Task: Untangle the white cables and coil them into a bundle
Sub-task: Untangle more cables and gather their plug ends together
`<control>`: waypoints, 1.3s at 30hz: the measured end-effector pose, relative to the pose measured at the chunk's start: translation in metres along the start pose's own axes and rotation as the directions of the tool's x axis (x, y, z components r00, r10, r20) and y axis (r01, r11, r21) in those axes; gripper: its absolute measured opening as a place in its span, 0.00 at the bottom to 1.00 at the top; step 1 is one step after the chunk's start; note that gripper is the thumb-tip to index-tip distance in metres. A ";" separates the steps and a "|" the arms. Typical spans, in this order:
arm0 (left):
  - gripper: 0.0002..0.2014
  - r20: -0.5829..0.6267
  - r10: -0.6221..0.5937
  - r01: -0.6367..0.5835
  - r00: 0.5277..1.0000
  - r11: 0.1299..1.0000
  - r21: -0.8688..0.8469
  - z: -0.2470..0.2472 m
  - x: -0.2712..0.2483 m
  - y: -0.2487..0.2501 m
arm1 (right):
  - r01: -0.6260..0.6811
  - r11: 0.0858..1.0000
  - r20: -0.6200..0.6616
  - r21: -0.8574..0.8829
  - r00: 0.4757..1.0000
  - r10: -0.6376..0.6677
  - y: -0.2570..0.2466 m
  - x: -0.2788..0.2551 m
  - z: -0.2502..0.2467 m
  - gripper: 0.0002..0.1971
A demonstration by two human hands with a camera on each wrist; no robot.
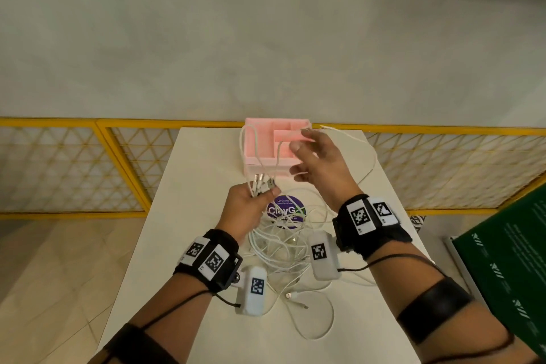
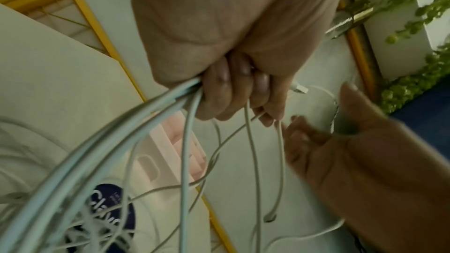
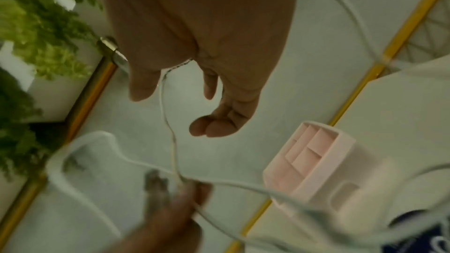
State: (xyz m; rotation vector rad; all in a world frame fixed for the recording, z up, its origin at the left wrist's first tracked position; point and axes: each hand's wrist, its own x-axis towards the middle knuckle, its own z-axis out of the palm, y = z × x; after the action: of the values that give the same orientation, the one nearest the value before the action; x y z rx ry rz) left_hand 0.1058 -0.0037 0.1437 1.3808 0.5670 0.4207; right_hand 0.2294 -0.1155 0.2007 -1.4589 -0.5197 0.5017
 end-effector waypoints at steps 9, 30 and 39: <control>0.10 0.001 0.085 -0.085 0.996 0.996 0.030 0.007 0.012 0.040 | 0.045 0.883 0.156 -0.467 0.987 0.032 0.045 -0.016 0.017 0.04; 0.08 0.030 -0.097 0.088 0.995 0.971 0.223 -0.009 0.001 -0.034 | 0.094 0.740 0.060 0.666 0.982 -0.178 -0.121 0.019 -0.025 0.21; 0.10 0.061 -0.054 0.054 0.997 0.999 -0.008 0.003 0.009 -0.009 | 0.074 0.884 0.192 0.461 0.965 -0.181 -0.115 0.019 -0.032 0.09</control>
State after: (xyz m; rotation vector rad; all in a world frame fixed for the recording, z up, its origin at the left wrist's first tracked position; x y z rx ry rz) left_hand 0.1143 -0.0019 0.1337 1.3618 0.5506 0.3363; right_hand 0.2645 -0.1345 0.3145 -0.9177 -0.6309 0.6420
